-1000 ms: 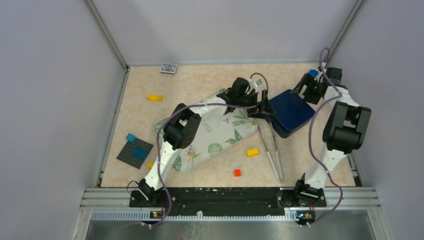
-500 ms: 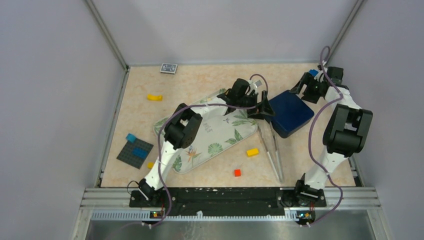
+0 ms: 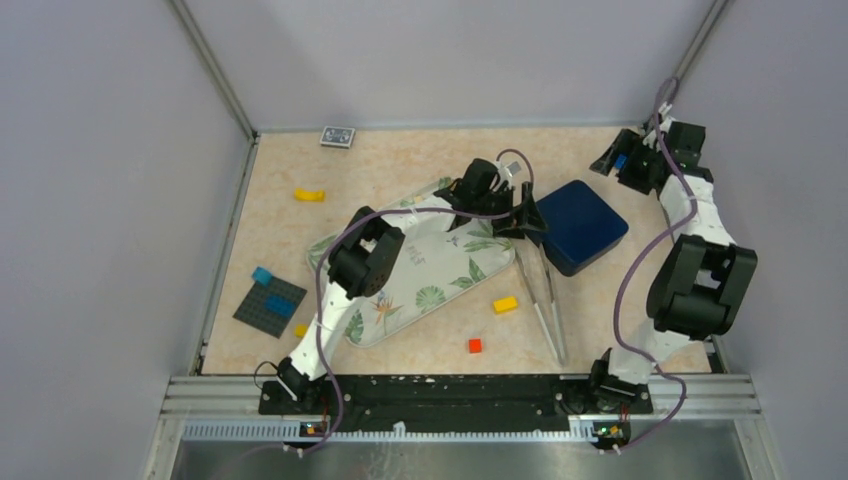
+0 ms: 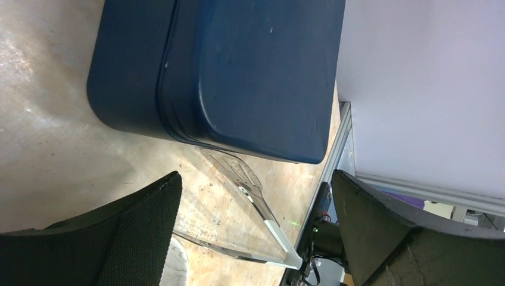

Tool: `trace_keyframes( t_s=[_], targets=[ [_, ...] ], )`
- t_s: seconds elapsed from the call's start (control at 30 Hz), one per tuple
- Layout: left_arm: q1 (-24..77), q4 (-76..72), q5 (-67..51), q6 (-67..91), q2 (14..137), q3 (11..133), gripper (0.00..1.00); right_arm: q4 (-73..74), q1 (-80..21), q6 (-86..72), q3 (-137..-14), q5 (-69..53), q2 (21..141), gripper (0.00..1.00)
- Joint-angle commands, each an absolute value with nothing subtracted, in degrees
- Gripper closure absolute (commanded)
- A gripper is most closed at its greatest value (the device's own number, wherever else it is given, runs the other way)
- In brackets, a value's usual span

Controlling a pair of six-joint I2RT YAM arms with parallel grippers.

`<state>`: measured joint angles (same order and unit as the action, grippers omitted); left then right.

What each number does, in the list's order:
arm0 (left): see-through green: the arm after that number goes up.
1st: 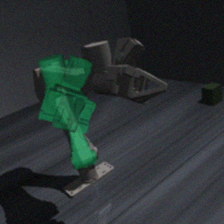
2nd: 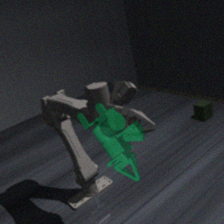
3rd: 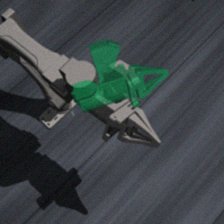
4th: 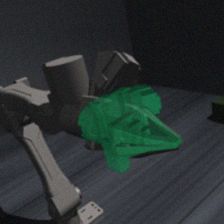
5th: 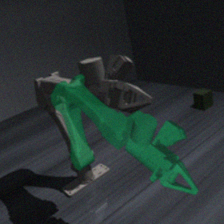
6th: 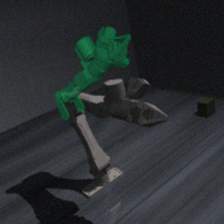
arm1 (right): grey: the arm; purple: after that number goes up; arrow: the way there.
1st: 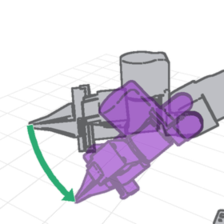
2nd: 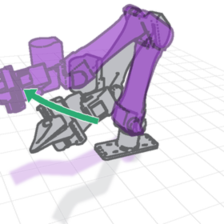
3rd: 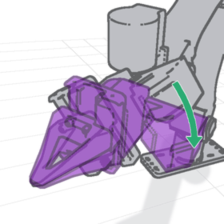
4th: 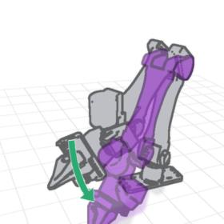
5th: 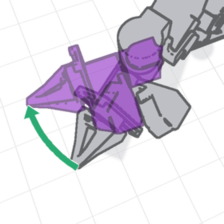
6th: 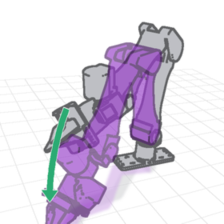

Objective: Pack the chocolate

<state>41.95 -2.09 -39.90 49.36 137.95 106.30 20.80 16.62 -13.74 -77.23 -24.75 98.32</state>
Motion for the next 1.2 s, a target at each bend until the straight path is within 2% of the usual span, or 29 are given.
trace_keyframes(
  t_s=[0.0,0.2,0.37,0.53,0.87,1.17],
  targets=[
    [41.57,-2.19,-37.04,47.69,132.71,106.73,0.01,18.33,15.69,-15.07,-76.01,-24.48,91.46,0.18],
    [41.04,-3.77,-39.18,49.54,130.02,103.92,0.01,17.11,10.98,-17.4,-70.94,-27.24,87.43,0.19],
    [38.83,-7.21,-40.26,51.3,124.26,96.59,0.01,10.63,9.14,-23.05,-60.56,-31.38,81.58,0.21],
    [37.4,-6.86,-39.93,50.54,122.39,95.76,0.01,7.81,9.01,-25.82,-51.62,-35.33,76.56,0.22],
    [37.43,-8.22,-42.29,53.52,125.96,100.15,0.01,12.01,9.05,-22.51,-48.78,-34.08,73.71,0.22],
    [37.37,-8.95,-42.55,54.56,127.15,101.69,0.01,7.17,9.05,-25.09,-44.1,-36.84,76.67,0.21]
  ],
)
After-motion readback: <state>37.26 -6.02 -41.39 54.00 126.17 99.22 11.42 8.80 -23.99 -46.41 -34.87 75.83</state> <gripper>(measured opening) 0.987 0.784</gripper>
